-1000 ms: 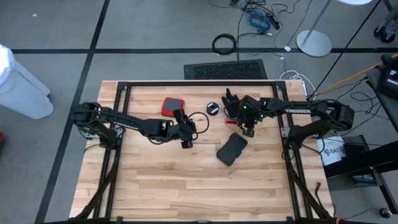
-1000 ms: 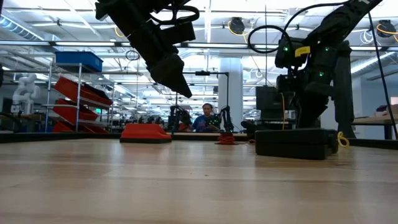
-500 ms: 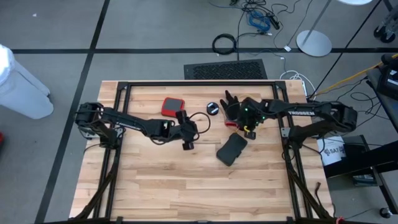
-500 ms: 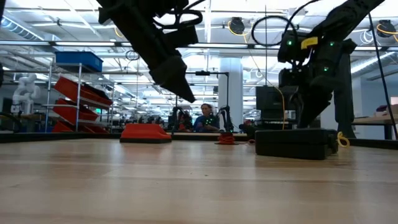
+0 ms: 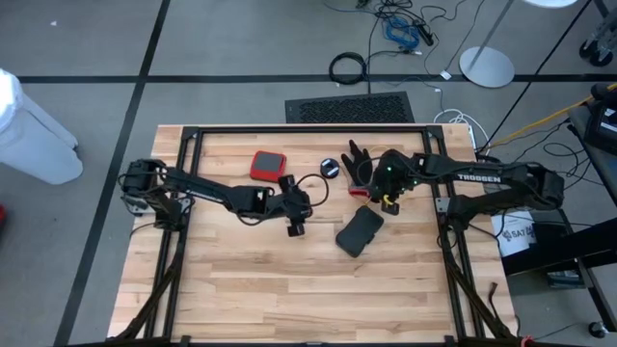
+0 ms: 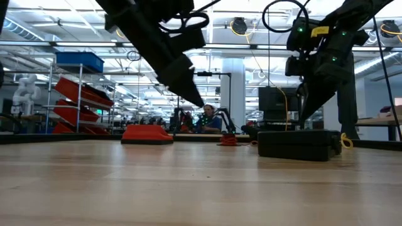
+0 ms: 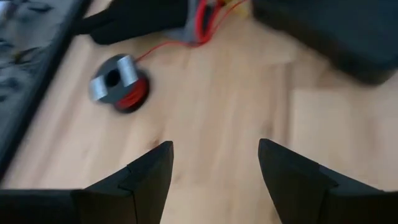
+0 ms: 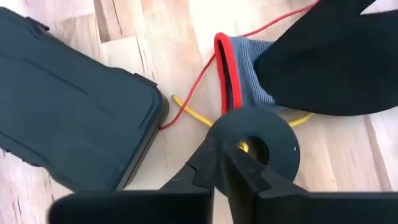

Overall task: Coil cords
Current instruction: Coil the yellow wire onto spool

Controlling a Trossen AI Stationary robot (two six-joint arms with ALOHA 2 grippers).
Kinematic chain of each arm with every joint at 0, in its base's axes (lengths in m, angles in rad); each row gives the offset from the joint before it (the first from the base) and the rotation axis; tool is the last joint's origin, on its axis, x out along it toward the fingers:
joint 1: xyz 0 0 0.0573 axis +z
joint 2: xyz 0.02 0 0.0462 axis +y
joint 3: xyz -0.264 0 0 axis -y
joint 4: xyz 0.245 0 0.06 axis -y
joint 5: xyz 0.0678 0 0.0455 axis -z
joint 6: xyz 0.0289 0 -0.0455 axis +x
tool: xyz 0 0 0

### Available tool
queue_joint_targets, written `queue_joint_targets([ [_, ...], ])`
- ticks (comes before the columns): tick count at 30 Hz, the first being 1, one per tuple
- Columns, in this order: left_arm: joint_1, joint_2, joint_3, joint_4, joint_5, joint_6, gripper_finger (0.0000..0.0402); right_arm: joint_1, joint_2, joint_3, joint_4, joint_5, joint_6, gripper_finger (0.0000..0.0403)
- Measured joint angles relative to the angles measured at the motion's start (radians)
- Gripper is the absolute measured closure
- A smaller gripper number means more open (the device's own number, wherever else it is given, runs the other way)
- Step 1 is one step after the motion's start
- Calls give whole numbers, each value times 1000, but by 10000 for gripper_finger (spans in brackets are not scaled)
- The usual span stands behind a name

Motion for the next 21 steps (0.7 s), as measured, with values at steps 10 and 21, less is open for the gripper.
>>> queue_joint_targets([
  [10,44,196,8,305,180,-29,158,53,0,2,-9,27,44,286],
  [21,45,332,80,426,405,-105,158,189,0,2,152,-62,113,273],
])
